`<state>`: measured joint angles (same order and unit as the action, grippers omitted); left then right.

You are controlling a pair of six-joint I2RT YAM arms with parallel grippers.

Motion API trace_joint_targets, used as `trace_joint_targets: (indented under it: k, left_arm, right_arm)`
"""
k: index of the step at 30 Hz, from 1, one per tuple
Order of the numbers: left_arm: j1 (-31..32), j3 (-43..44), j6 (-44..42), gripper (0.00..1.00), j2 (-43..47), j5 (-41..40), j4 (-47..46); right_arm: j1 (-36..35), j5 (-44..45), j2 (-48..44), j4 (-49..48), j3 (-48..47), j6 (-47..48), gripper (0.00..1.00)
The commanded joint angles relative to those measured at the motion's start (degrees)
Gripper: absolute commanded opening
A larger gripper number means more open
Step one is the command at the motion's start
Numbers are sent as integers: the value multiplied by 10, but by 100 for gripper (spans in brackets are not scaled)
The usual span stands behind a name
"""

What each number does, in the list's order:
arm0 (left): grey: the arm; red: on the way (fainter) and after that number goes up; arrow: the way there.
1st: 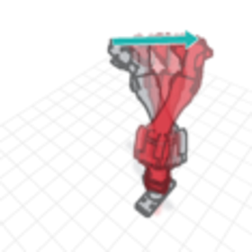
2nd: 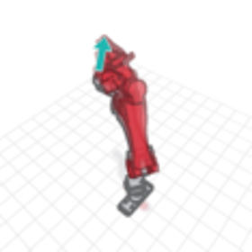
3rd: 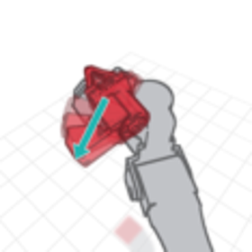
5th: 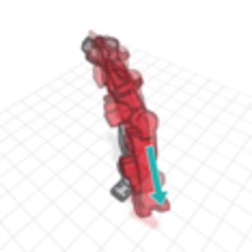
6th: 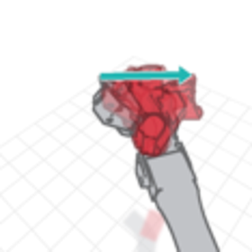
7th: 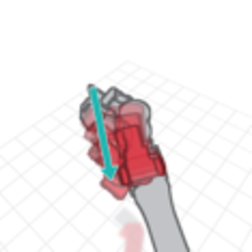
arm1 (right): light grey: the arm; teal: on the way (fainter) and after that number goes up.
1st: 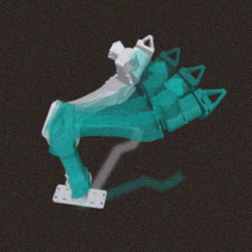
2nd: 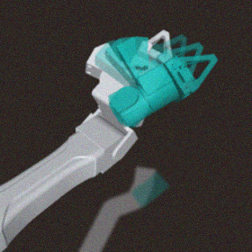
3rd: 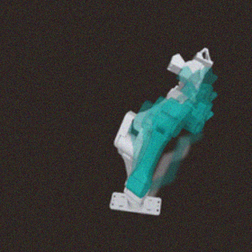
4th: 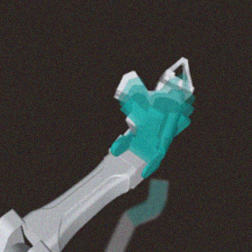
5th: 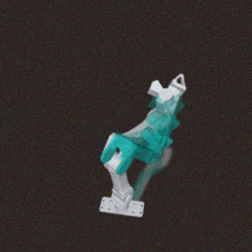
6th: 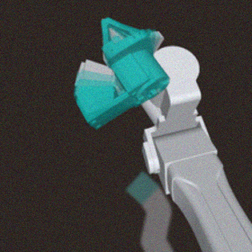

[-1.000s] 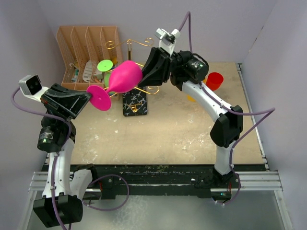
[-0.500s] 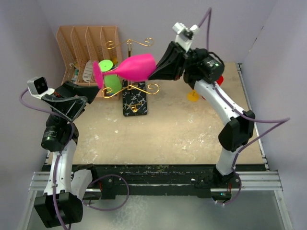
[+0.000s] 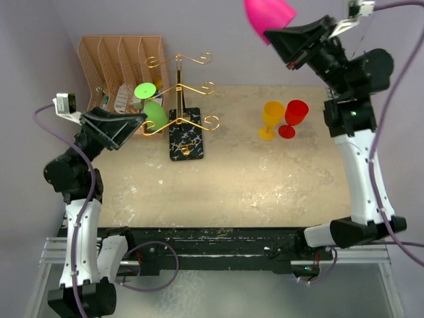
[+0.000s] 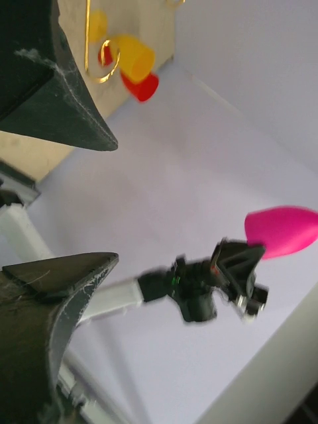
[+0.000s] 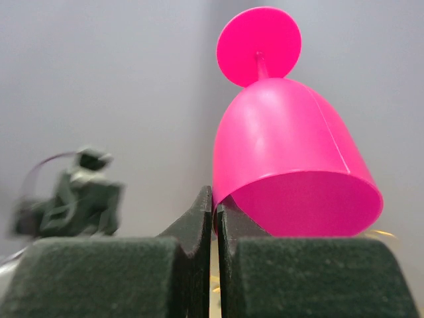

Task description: Take the wine glass off the wine glass rack

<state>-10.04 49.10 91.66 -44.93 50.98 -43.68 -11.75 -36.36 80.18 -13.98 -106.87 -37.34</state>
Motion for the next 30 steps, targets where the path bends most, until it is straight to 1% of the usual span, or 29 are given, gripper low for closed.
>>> trace_joint_targets:
  k: [1, 3, 5, 8, 11, 13, 16, 19, 23, 26, 30]
  left_arm:
    - [2, 191, -429, 63, 11, -60, 542]
    - [3, 238, -517, 63, 9, -141, 647]
    - [7, 268, -569, 62, 6, -213, 709]
    - [11, 283, -609, 62, 0, -292, 756]
    - [13, 293, -636, 62, -21, -335, 787]
    - [13, 294, -648, 62, -36, -345, 792]
    - [13, 290, -649, 62, -54, -343, 790]
    - [13, 285, -650, 62, -72, -335, 784]
    - [13, 285, -653, 62, -84, -340, 781]
    - [13, 286, -656, 62, -87, -344, 779]
    - [15, 290, -662, 62, -88, -347, 785]
  right_arm:
    - [0, 383, -2, 316, -72, 210, 0]
    - [0, 452, 10, 375, -95, 216, 0]
    - [0, 485, 13, 416, -101, 216, 0]
    - [0, 496, 3, 474, -93, 214, 0]
    - [0, 512, -12, 541, -86, 219, 0]
    - [0, 529, -23, 584, -81, 222, 0]
    - [0, 531, -51, 626, -61, 230, 0]
    - [0, 500, -67, 672, -58, 243, 0]
    - [-1, 446, -58, 749, -53, 265, 0]
    - [-8, 409, -67, 741, -1, 268, 0]
    - [-13, 384, -64, 732, 48, 270, 0]
